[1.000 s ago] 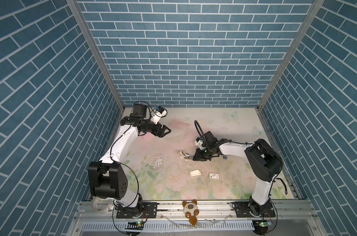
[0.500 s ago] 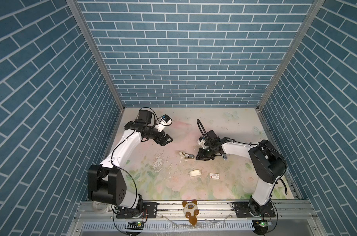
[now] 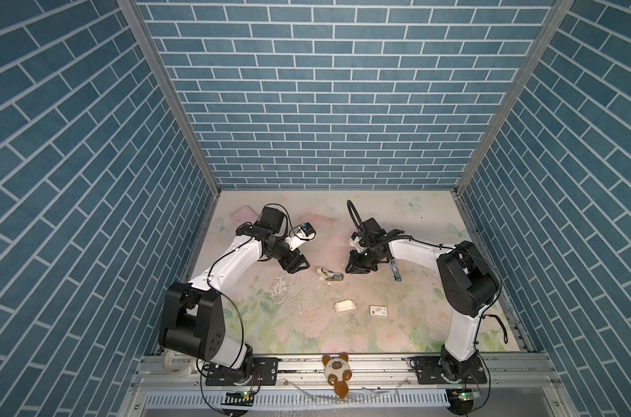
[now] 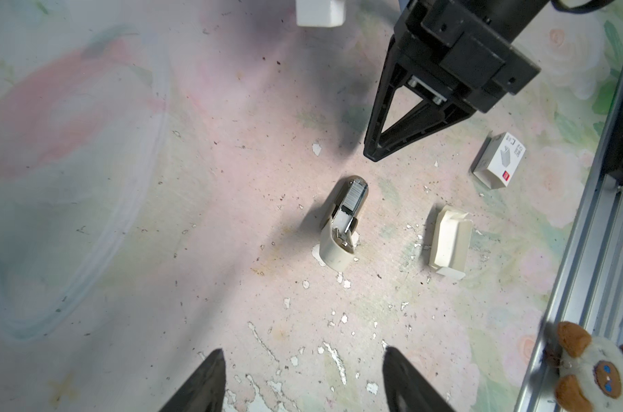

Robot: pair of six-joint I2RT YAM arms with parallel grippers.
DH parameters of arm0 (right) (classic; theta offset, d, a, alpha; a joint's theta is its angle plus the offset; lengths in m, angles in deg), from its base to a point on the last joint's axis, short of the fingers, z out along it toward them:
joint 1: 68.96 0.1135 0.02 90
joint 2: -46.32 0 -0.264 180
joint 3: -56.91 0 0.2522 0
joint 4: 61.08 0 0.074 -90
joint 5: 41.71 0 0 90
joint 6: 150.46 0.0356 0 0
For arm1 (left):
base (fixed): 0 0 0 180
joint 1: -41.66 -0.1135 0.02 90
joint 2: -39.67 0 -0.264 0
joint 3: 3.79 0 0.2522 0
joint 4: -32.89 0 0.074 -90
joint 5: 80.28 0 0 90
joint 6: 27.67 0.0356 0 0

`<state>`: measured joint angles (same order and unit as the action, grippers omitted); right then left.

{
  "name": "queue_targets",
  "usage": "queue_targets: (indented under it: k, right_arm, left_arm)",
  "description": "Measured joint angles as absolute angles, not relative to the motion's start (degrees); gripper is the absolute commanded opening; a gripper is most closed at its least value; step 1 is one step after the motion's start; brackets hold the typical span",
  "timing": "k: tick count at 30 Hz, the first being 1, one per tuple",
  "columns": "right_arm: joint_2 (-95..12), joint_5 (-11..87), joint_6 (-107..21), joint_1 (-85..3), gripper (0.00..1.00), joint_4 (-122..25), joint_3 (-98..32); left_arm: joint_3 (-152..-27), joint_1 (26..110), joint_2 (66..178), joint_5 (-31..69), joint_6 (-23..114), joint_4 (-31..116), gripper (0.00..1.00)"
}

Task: Load the staples into the stapler
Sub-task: 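Move the left gripper toward the beige stapler while the right gripper hovers beside it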

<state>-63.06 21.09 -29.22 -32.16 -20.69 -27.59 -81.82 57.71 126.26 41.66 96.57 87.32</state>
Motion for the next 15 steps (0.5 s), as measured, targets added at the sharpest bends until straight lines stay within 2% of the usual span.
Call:
queue_targets:
  k: [11, 15]
  right_arm:
    - [-63.5, 19.9, -28.8, -32.2, 0.2, -20.3, -27.6]
    - [-63.9, 19.2, -28.8, -32.2, 0.2, -20.5, -27.6]
  left_arm:
    - [-80.9, 58.1, 127.3, 43.1, 96.5, 83.9, 0.54]
    - [-78.3, 58.9, 127.0, 43.4, 96.4, 81.7, 0.54]
